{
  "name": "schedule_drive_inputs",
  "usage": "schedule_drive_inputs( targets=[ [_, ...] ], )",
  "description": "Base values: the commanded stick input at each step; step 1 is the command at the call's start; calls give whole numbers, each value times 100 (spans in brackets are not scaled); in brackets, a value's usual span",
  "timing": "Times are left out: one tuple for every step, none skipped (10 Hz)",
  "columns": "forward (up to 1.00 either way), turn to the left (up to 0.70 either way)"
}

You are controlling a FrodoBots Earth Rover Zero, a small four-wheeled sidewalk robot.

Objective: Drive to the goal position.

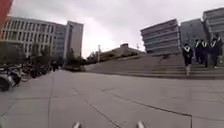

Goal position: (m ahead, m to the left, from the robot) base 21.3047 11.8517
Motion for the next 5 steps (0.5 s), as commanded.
schedule_drive_inputs(
  targets=[
    [70, 3],
    [70, 0],
    [70, 0],
    [70, 0],
    [70, 0]
  ],
)
